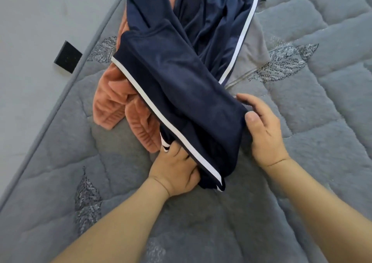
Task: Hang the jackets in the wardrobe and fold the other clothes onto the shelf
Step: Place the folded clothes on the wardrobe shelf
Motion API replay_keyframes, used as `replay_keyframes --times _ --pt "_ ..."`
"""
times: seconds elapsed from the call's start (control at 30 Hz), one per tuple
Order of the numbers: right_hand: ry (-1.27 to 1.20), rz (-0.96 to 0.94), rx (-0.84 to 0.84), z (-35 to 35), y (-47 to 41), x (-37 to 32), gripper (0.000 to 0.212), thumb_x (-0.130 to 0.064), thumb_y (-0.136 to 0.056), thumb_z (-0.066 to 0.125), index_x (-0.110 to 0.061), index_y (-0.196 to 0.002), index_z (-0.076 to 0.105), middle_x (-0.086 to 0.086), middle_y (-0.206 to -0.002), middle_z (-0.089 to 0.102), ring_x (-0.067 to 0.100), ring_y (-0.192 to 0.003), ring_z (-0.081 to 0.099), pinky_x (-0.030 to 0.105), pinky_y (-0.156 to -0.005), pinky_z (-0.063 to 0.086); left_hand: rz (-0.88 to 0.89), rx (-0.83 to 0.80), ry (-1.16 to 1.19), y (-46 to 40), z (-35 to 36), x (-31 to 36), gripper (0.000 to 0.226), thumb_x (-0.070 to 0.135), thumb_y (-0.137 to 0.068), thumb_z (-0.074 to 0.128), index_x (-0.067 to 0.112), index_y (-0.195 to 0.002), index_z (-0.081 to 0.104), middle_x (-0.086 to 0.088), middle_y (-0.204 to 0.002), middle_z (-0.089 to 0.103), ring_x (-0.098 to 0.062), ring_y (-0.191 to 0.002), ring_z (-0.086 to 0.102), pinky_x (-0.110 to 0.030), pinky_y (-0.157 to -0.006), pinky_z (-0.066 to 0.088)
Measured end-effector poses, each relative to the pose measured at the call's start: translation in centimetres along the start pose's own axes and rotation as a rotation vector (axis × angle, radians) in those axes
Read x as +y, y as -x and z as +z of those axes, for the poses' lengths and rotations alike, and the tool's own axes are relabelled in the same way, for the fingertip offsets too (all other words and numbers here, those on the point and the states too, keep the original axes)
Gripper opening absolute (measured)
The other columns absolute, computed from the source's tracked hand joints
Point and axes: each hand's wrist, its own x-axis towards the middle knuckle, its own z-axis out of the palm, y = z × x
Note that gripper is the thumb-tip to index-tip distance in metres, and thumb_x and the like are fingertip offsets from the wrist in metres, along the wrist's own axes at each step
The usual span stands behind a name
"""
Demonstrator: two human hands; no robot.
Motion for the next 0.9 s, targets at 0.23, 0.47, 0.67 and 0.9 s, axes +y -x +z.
replay_keyframes --times 0.23,0.47,0.67,0.9 --pt "0.466 0.102 -0.085 -0.7 7.0 -0.2 0.015 -0.004 -0.085 0.053 -0.007 -0.071 0.047 0.01 -0.057 0.051 0.032 -0.058 0.048 0.038 -0.061 0.035 0.004 0.283 0.083 0.3 -0.8 0.5 0.028 0.028 -0.08 0.048 0.008 -0.096 0.06 -0.017 -0.09 0.059 -0.03 -0.089 0.039 -0.045 -0.078 0.038" --pt "0.971 0.247 -0.13 -0.6 15.4 -3.0 0.015 -0.015 -0.091 0.045 -0.017 -0.089 0.031 0.003 -0.071 0.043 0.03 -0.073 0.044 0.038 -0.074 0.025 -0.087 0.165 -0.029 3.6 -2.8 5.4 0.03 0.026 -0.08 0.05 0.007 -0.089 0.072 -0.014 -0.09 0.064 -0.036 -0.088 0.057 -0.042 -0.077 0.042" --pt "1.03 0.441 -0.347 -5.8 28.2 -5.3 0.015 -0.014 -0.09 0.042 -0.019 -0.093 0.028 0.008 -0.093 0.064 0.031 -0.095 0.058 0.038 -0.076 0.03 -0.237 -0.195 0.243 13.3 -5.4 17.5 0.036 0.031 -0.08 0.041 0.016 -0.091 0.072 -0.006 -0.106 0.067 -0.032 -0.108 0.05 -0.038 -0.088 0.042" --pt "1.024 1.118 -0.804 -13.9 45.1 -8.9 0.04 -0.026 -0.093 0.043 -0.028 -0.133 0.046 0.005 -0.139 0.053 0.029 -0.127 0.049 0.041 -0.106 0.036 -0.477 -1.2 1.092 21.7 -12.8 27.1 0.031 0.008 -0.085 0.06 0.009 -0.114 0.071 -0.01 -0.12 0.066 -0.015 -0.095 0.059 -0.023 -0.082 0.048"
